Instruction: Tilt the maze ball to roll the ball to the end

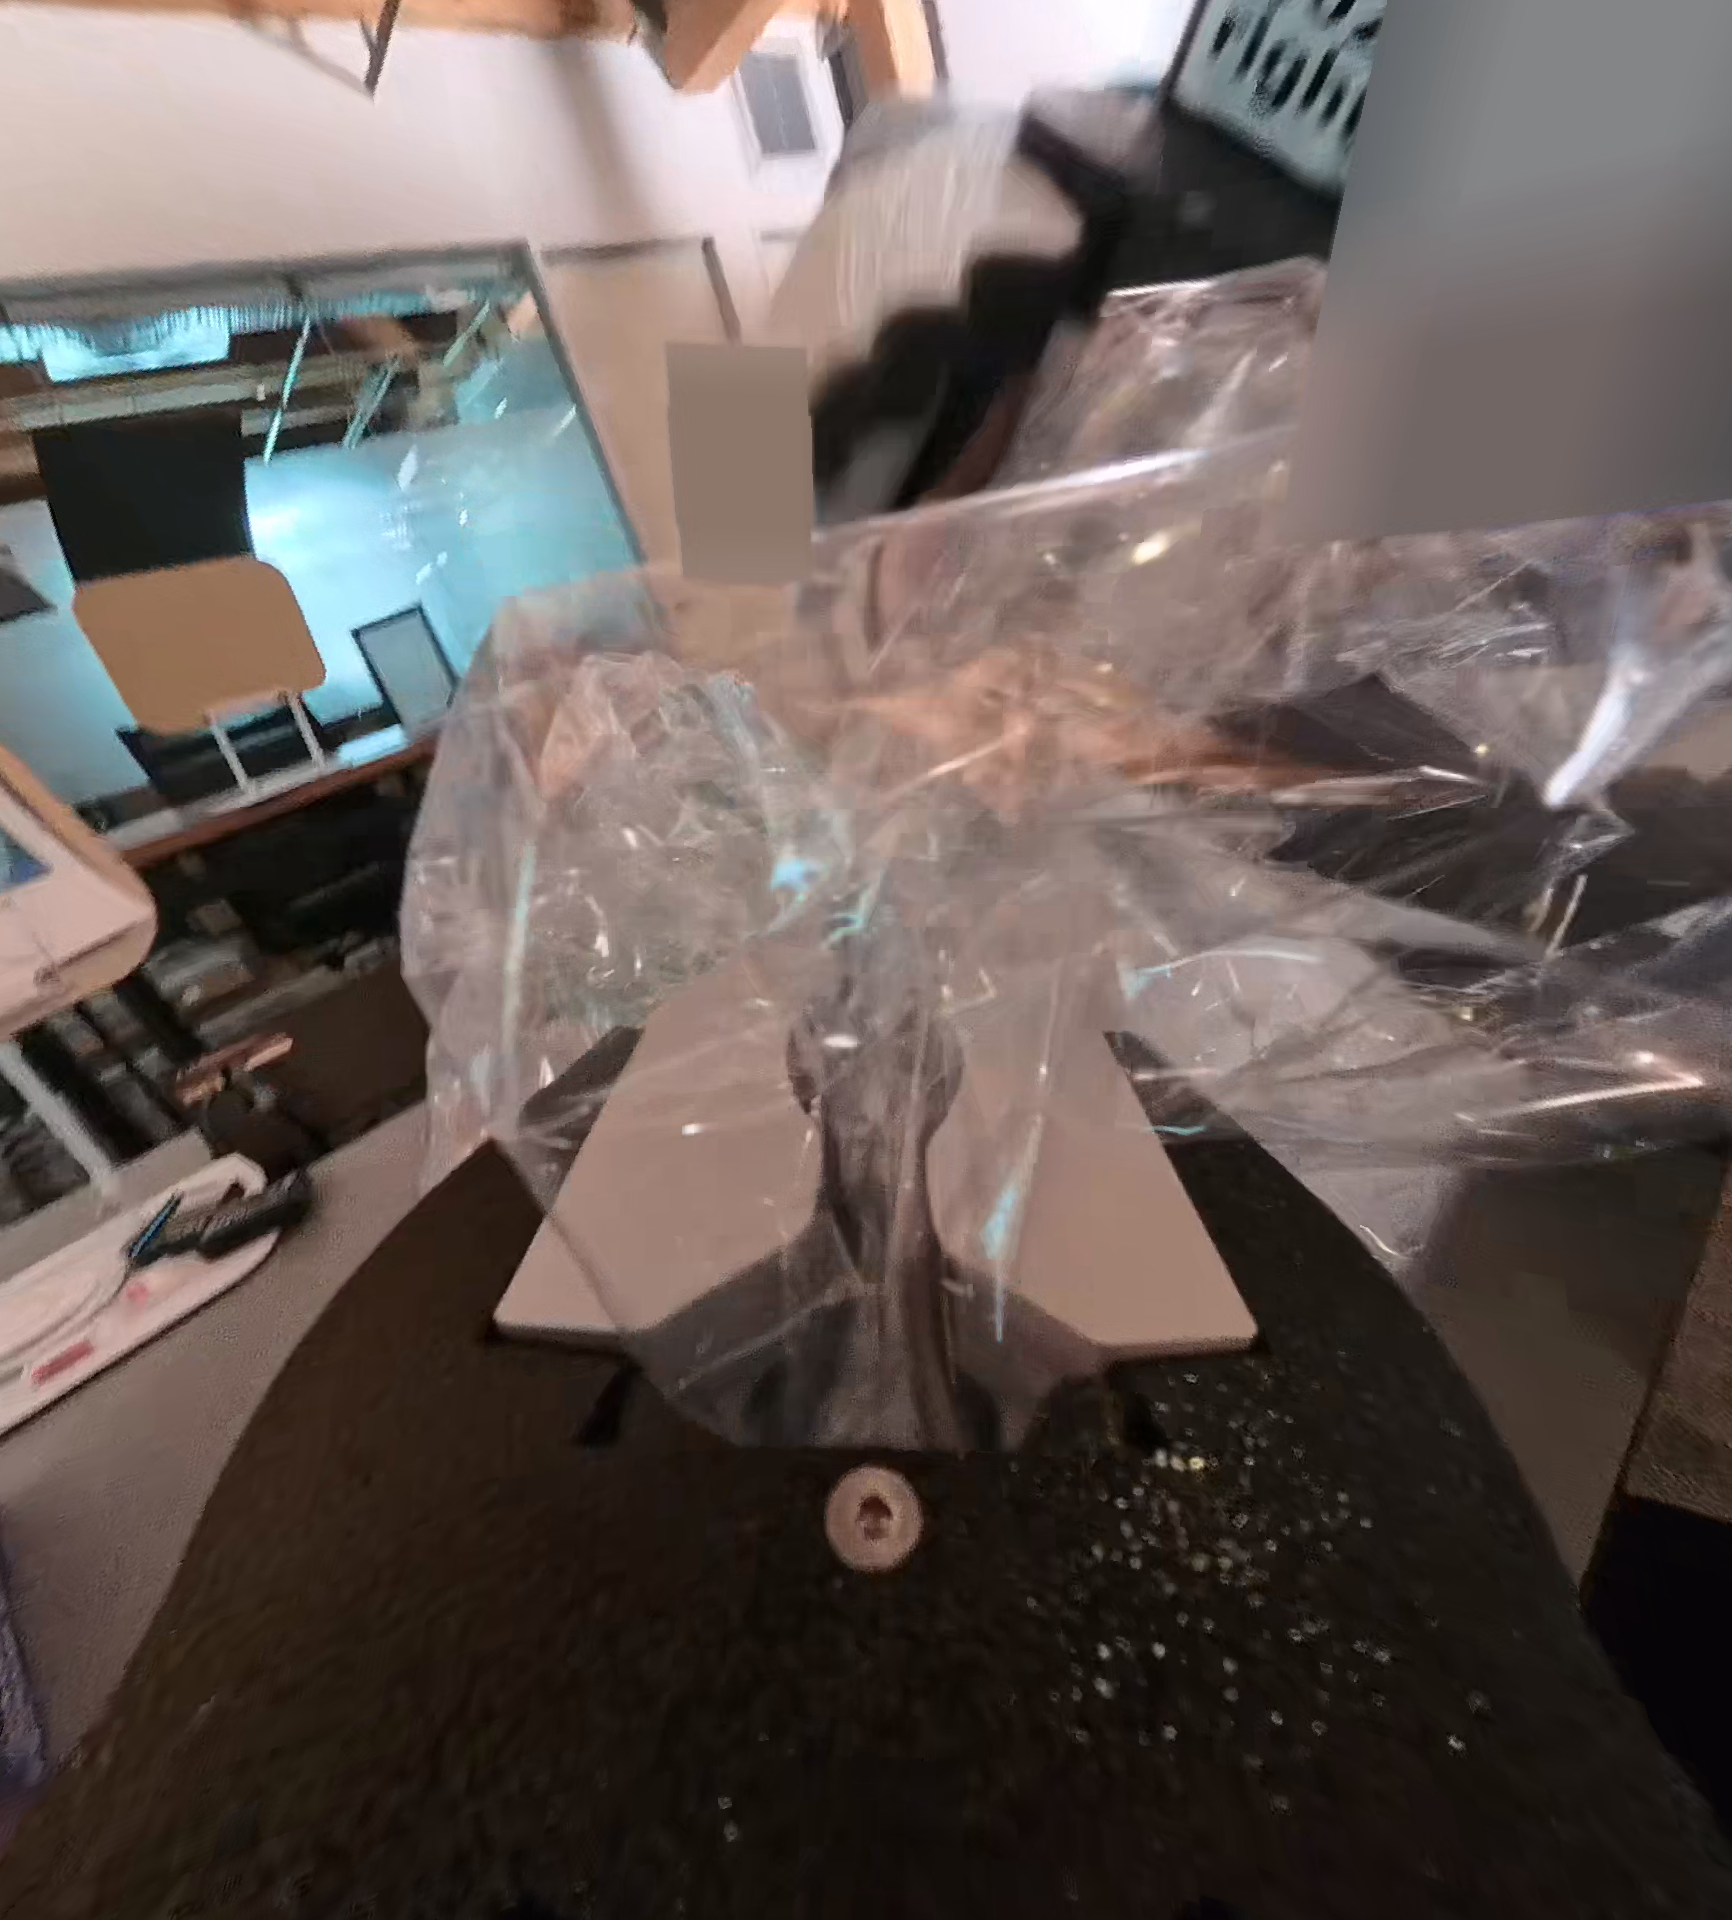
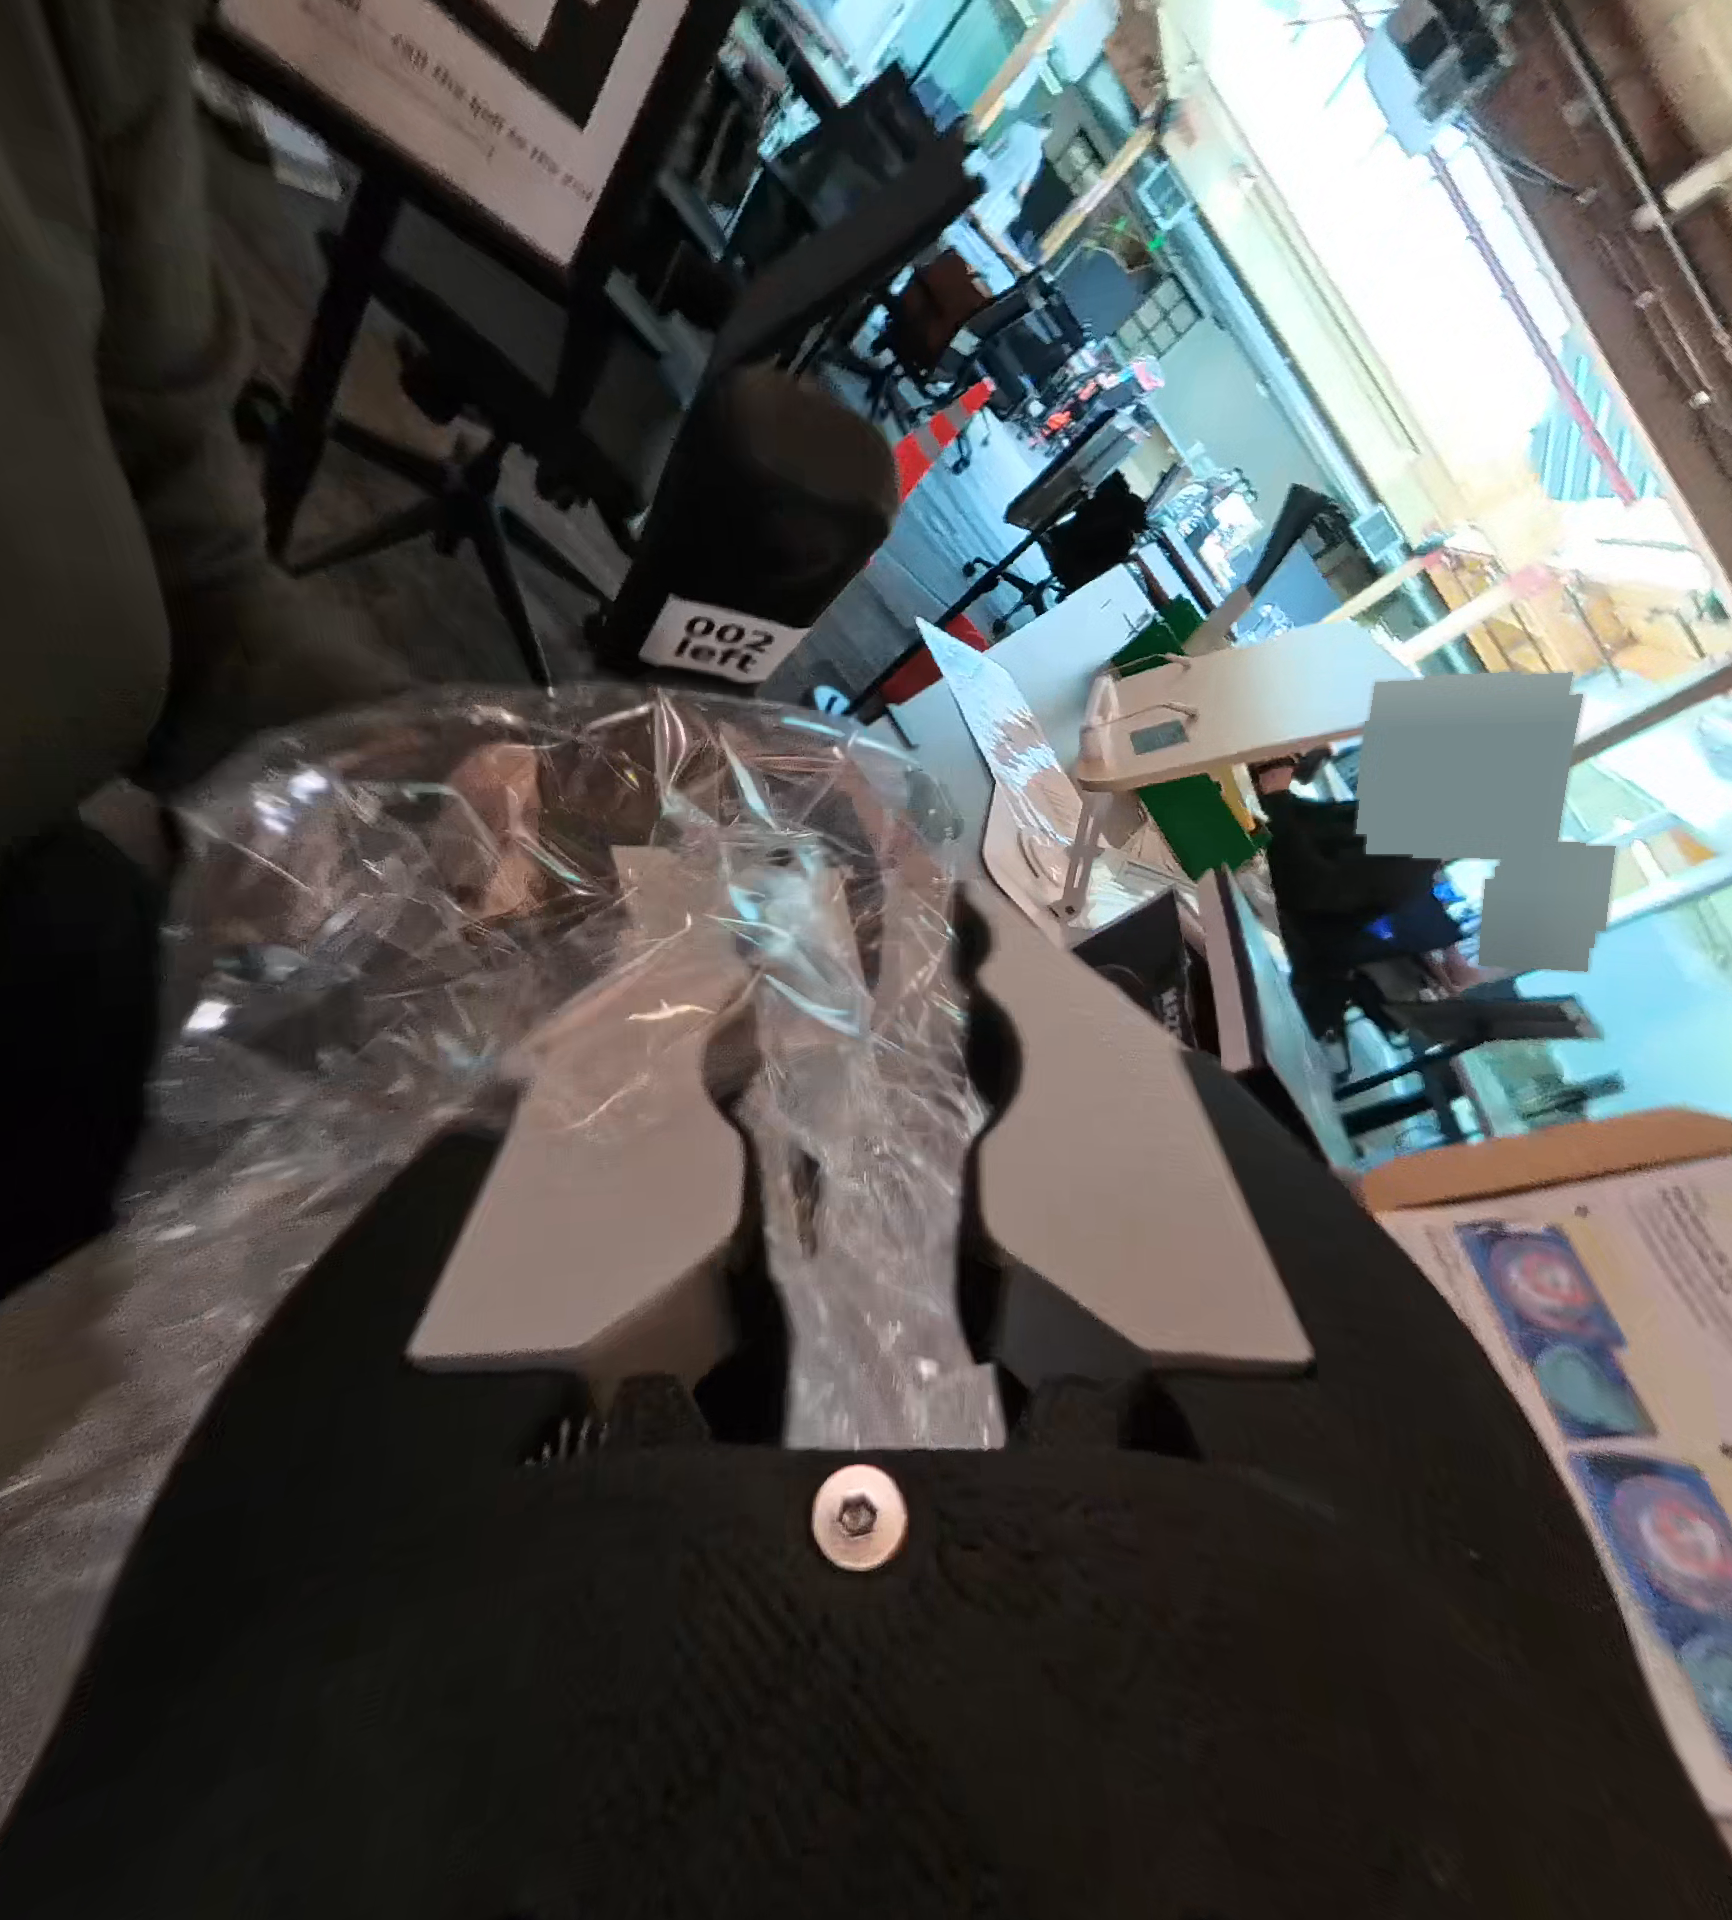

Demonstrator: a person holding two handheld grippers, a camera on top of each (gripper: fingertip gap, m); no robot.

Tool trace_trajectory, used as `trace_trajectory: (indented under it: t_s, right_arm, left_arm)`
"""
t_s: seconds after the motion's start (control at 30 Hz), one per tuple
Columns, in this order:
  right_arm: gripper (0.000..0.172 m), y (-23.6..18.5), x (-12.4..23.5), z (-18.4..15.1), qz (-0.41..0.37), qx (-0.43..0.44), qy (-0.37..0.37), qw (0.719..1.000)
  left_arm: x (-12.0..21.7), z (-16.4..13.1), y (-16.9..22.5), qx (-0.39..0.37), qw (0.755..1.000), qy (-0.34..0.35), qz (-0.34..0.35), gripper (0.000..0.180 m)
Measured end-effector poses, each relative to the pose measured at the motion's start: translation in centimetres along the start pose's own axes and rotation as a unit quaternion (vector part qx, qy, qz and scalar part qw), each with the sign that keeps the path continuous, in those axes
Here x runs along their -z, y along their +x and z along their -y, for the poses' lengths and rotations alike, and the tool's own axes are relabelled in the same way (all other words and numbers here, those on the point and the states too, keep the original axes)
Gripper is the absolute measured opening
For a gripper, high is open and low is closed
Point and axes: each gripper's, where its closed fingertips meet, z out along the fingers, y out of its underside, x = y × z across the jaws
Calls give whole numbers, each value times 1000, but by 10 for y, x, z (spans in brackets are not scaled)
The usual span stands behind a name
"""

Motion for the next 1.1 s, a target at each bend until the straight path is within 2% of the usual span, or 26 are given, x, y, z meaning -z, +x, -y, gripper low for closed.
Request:
trace_trajectory:
  t_s: [0.13, 0.2, 0.23, 0.3, 0.4, 0.47, 0.6, 0.63, 0.7, 0.77, 0.8, 0.83, 0.9, 0.93, 1.1]
  right_arm:
    - [115, 25, 35, 0, -26, -126, 39, 991]
    - [149, 23, 37, -7, -4, -181, 43, 982]
    - [159, 15, 31, -12, 21, -201, 31, 979]
    - [160, -3, 7, -37, 55, -212, -39, 975]
    - [159, -24, -23, -87, 80, -174, -173, 966]
    - [133, -32, -29, -96, 103, -162, -195, 962]
    - [22, -39, -18, -75, 151, -159, -136, 966]
    - [12, -34, -14, -70, 144, -153, -119, 970]
    - [3, -19, -6, -67, 105, -142, -102, 979]
    - [1, 5, 5, -69, 40, -128, -98, 986]
    - [0, 18, 11, -70, 1, -116, -97, 988]
    - [0, 30, 15, -70, -35, -101, -89, 990]
    - [0, 39, 18, -60, -68, -56, -54, 995]
    - [0, 36, 15, -54, -65, -34, -40, 996]
    - [0, 6, -12, -41, -23, 91, -46, 995]
  left_arm:
    - [15, -17, -31, -14, 998, -37, 46, 0]
    - [20, -22, -38, -68, 994, -63, 64, 0]
    - [21, -24, -40, -94, 990, -76, 69, 0]
    - [18, -21, -29, -143, 986, -76, 40, 0]
    - [20, -3, 13, -205, 977, -15, -61, 0]
    - [28, 5, 25, -207, 974, 13, -96, 4]
    - [55, 35, 13, -127, 981, 115, -89, 11]
    - [67, 45, 7, -91, 980, 150, -91, 13]
    - [94, 66, -11, -14, 968, 233, -88, 37]
    - [118, 75, -43, 50, 955, 288, -39, 81]
    - [123, 72, -58, 76, 954, 291, -13, 106]
    - [122, 66, -69, 100, 956, 277, 5, 124]
    - [105, 55, -76, 160, 956, 246, -7, 155]
    - [92, 50, -75, 193, 955, 225, -26, 160]
    - [44, 41, -45, 286, 935, 146, -151, 158]
